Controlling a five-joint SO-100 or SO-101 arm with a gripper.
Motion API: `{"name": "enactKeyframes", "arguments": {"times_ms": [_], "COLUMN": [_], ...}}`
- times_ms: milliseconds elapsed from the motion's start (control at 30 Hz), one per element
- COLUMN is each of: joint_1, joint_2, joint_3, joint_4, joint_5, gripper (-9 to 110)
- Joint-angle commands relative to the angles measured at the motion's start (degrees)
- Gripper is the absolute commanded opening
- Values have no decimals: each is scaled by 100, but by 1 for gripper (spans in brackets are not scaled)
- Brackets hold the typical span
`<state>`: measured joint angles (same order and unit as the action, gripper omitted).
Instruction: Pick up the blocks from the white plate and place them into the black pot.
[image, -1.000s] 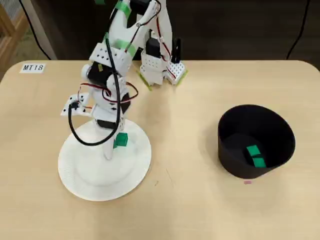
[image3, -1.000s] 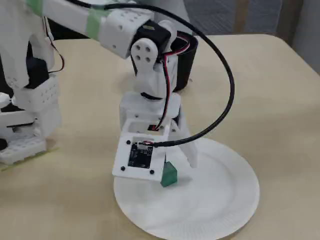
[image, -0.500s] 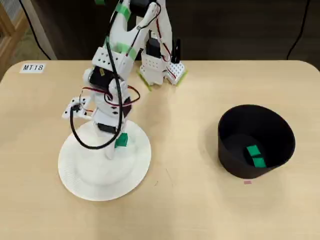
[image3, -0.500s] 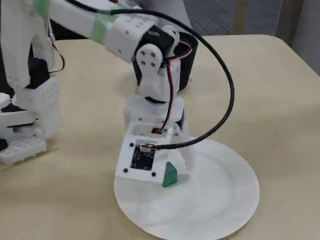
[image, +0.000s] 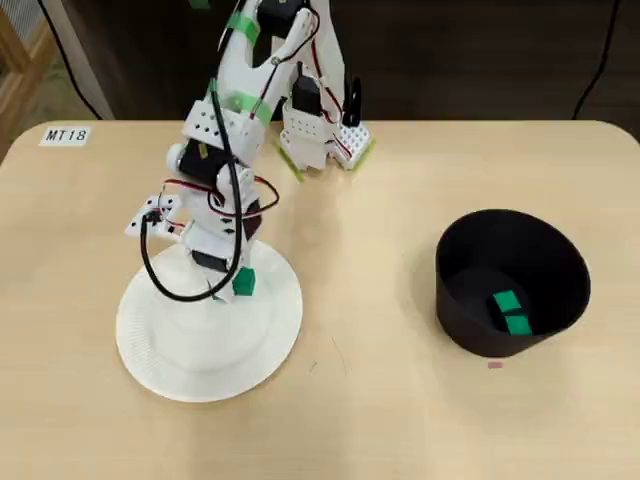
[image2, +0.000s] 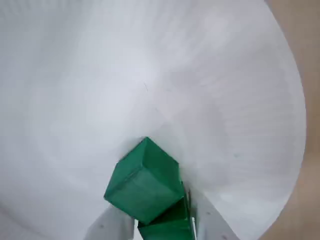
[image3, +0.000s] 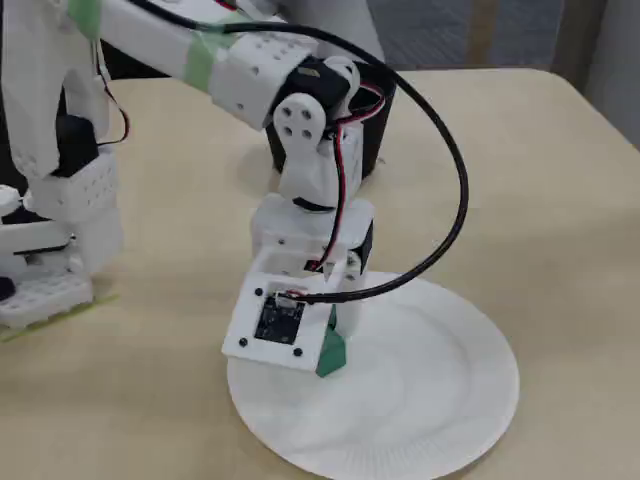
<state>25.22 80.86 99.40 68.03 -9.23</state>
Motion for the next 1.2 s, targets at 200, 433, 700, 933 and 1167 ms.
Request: {"name": "enactKeyframes", "arguments": {"times_ms": [200,433,700,933,1167], "joint_1": [-62,-149,-554,-1898,-3428], "joint_2": [141,844,1644,2487,3340], "joint_3": [-264,-519,-940,-1248,-1187], "joint_4": [-44,-308,-360,211,738], "joint_5": [167,519,1107,1740,2285], "gripper": [-2,-2,-2,-2,-2]}}
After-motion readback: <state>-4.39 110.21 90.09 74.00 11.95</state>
